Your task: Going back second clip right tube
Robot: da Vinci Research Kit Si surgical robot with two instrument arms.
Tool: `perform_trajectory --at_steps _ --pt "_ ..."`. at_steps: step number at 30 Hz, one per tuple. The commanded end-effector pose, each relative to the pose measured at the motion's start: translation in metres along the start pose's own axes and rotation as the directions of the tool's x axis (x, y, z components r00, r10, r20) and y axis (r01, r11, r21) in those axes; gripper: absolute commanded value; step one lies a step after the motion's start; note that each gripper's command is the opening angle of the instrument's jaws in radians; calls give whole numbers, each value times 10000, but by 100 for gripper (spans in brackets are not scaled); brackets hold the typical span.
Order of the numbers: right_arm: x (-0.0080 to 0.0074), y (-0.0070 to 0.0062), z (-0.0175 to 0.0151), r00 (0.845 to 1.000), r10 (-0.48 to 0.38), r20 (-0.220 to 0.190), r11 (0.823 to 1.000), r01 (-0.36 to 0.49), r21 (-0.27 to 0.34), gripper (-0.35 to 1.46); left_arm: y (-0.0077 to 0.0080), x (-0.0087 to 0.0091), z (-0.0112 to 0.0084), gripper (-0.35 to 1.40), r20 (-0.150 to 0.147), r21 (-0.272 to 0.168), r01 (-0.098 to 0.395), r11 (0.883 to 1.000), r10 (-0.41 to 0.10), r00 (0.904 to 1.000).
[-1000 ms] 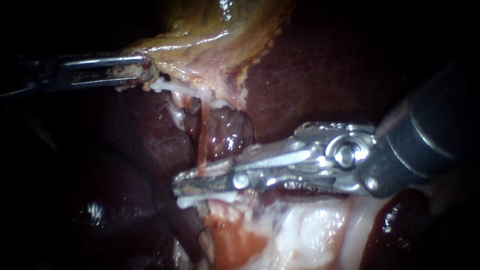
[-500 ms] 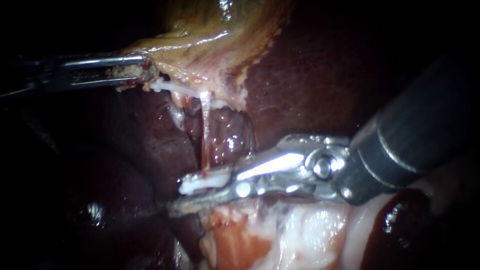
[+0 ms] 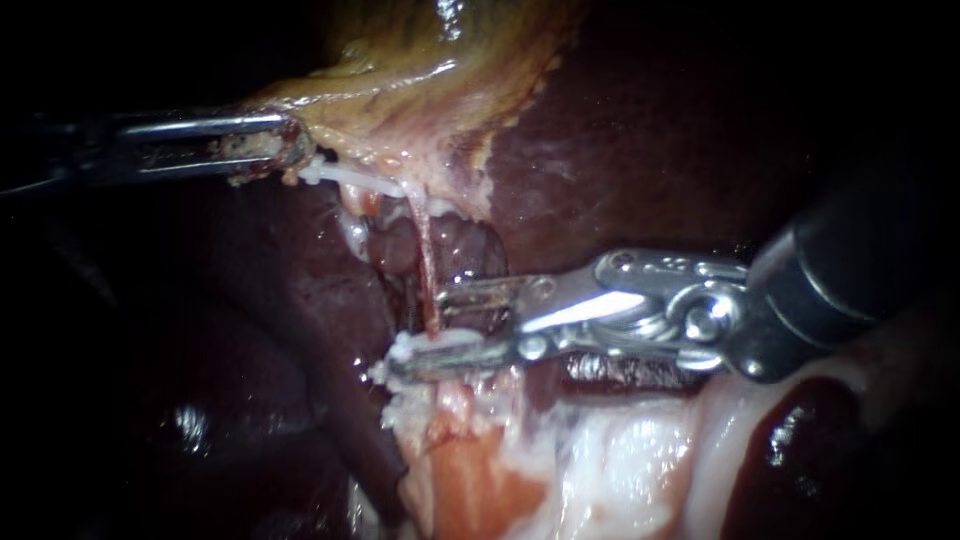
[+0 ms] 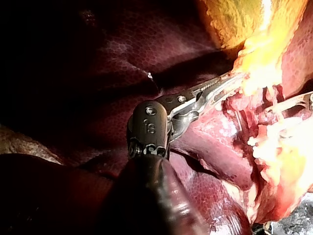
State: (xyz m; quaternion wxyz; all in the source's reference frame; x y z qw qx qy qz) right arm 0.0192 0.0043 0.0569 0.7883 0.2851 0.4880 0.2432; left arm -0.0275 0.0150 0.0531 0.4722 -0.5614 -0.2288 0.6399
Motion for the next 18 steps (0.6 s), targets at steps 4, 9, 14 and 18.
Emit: perform_trajectory --at_steps 4,9,14,18 --pt "-5 -3 -29 9964 -845 12 9963 845 146 50 0 0 0 -35 2 -19 -1 10000 1 10000" --pt "-6 -2 -73 9859 -1676 -35 9858 1676 138 50 0 0 -1 -35 3 -21 -1 10000 1 10000" --pt "-10 -1 -106 9792 -2030 -60 9792 2030 65 50 0 0 0 -35 1 -18 0 10000 0 10000" --pt "-14 0 -122 9725 -2327 -64 9724 2327 136 50 0 0 1 -35 -1 -14 0 10000 0 10000"
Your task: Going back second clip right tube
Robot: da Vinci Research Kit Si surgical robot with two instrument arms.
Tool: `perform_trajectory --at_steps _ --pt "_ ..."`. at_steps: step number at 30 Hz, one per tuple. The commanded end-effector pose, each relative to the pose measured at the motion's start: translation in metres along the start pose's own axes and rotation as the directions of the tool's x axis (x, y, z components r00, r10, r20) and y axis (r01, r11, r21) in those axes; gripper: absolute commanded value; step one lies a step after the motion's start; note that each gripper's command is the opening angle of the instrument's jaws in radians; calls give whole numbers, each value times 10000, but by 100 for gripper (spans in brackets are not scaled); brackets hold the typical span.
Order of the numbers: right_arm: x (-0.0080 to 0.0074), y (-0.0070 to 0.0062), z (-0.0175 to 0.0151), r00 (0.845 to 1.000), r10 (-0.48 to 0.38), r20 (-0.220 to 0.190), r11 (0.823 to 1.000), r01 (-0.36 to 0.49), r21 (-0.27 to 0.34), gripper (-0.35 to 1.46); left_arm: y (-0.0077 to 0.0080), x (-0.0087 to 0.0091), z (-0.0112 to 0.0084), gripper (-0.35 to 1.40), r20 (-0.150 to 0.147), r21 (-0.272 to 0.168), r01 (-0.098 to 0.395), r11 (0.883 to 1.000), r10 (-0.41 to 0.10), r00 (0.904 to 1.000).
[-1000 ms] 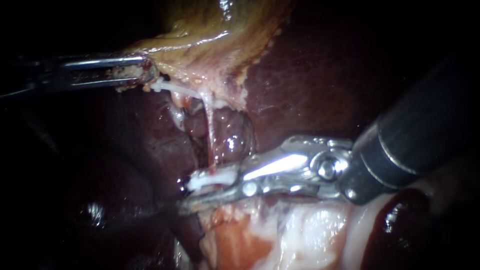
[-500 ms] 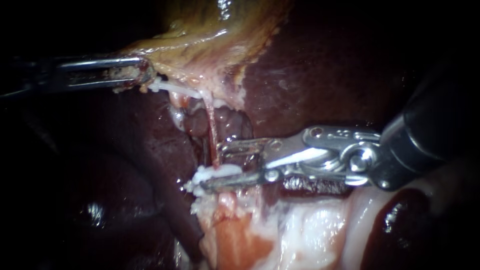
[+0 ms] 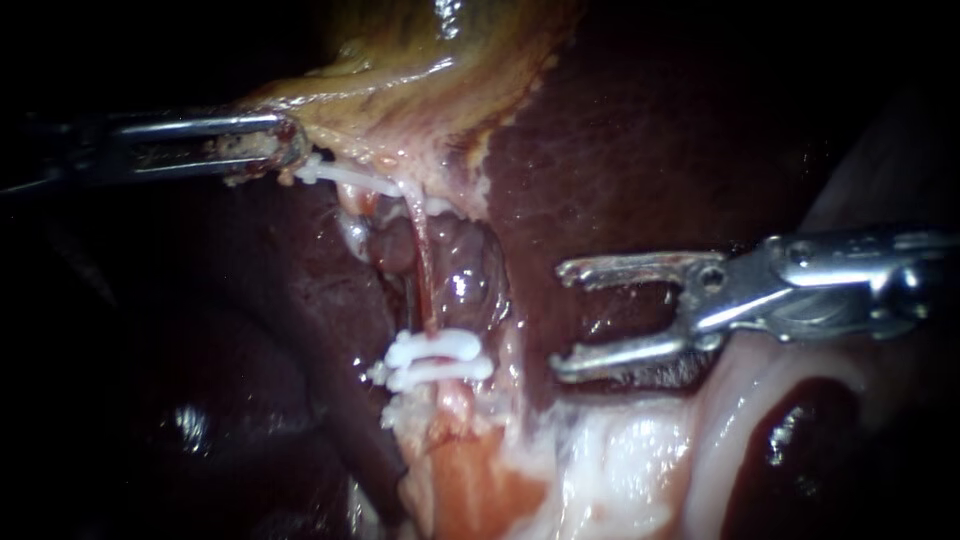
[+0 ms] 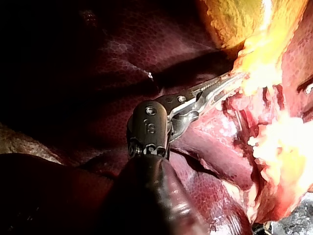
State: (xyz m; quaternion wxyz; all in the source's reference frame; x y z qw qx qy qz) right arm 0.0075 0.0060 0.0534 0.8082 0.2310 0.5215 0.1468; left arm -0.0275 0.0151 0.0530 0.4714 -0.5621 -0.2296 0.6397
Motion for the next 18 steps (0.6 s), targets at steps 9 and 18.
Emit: perform_trajectory --at_steps 9,18 --pt "-5 -2 -18 9990 -444 -5 9990 444 98 50 1 -7 13 -35 -47 86 -34 10000 35 10000" --pt "-4 -3 -19 9990 -445 -6 9989 445 113 50 0 -28 44 -35 -6 -13 -153 9999 153 9999"
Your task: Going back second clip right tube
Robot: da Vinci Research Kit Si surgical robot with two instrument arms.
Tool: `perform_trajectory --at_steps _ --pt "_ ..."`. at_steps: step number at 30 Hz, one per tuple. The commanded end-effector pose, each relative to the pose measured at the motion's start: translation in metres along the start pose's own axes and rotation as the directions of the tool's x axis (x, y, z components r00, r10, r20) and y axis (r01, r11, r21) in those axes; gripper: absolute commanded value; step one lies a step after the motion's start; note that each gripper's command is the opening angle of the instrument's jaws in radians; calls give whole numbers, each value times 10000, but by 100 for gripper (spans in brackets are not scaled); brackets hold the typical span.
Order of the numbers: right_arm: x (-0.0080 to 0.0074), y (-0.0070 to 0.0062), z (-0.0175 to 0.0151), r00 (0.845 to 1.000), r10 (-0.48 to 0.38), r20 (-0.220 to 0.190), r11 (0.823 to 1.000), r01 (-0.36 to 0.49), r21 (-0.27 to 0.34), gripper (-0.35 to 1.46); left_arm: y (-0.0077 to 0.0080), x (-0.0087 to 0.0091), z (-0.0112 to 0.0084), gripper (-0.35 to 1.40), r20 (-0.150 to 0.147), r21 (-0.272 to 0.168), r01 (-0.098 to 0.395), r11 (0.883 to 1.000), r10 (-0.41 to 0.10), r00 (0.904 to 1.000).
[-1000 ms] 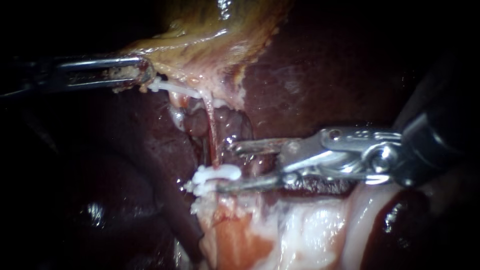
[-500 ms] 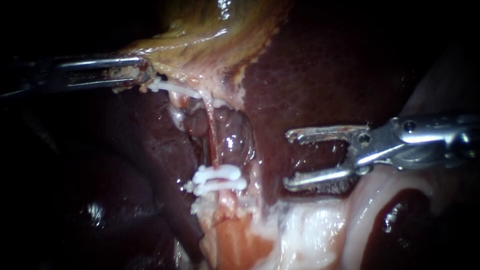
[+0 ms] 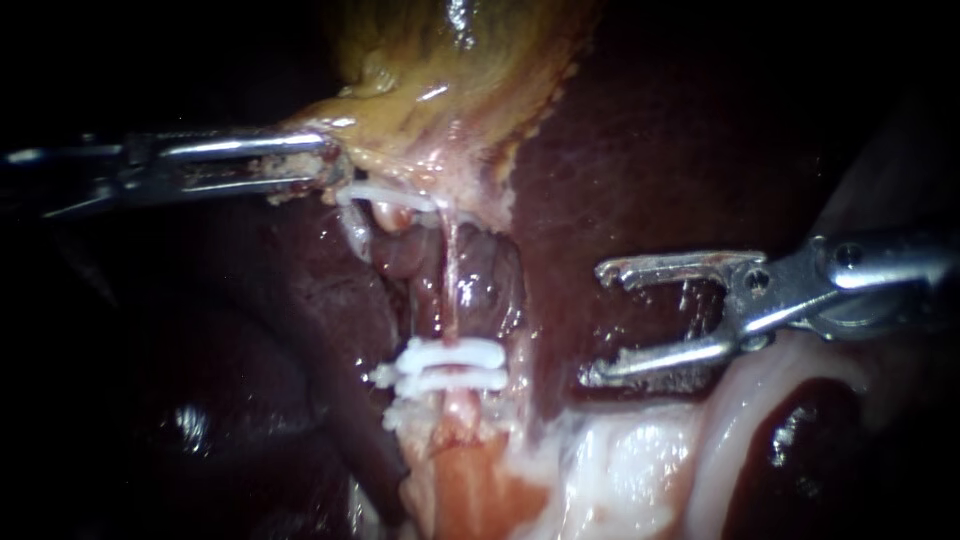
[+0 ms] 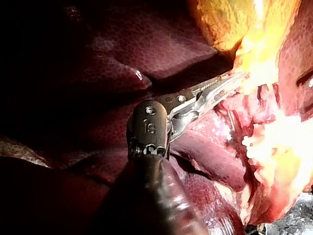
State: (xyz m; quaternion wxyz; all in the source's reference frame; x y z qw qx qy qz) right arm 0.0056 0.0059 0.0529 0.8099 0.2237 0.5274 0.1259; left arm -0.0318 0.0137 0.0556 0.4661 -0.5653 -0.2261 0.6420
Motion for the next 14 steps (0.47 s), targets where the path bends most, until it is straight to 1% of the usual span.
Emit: perform_trajectory --at_steps 1,5,14 --pt "1 0 0 10000 -56 -2 10000 56 5 50 0 -1 2 -35 22 4 -18 10000 18 10000" --pt "1 0 -1 10000 -49 -2 10000 49 5 50 1 -2 5 -35 28 -14 -23 10000 23 10000" --pt "4 0 -1 10000 -36 -4 10000 36 8 50 1 -2 5 -35 28 -15 -23 10000 23 10000"
